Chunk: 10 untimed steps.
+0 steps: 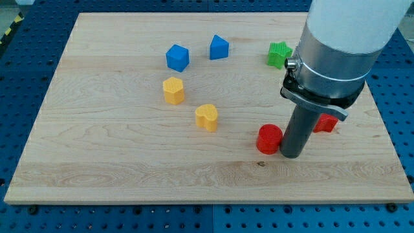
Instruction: Slide the red circle towards top
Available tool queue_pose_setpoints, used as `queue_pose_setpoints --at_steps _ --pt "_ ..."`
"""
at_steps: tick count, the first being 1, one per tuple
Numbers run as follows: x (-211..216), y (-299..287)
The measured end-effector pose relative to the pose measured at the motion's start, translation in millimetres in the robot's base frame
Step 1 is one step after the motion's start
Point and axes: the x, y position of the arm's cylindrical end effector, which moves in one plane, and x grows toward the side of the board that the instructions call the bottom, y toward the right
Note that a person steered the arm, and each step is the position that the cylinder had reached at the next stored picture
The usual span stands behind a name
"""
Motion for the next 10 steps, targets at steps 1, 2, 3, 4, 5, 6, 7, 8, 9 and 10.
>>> queue_pose_setpoints --at_steps 1,2,3,4,5,6,7,8,9,10 --pt "7.6 0.0" --pt "16.4 -3.9" --pt "16.4 -4.6" --pt "16.4 -21.5" --pt "15.9 -37.1" --pt "4.6 -40.4" --pt "-10.3 -40.4" --pt "-10.8 -40.4" --pt "-10.8 -40.4" --pt "-7.1 -21.7"
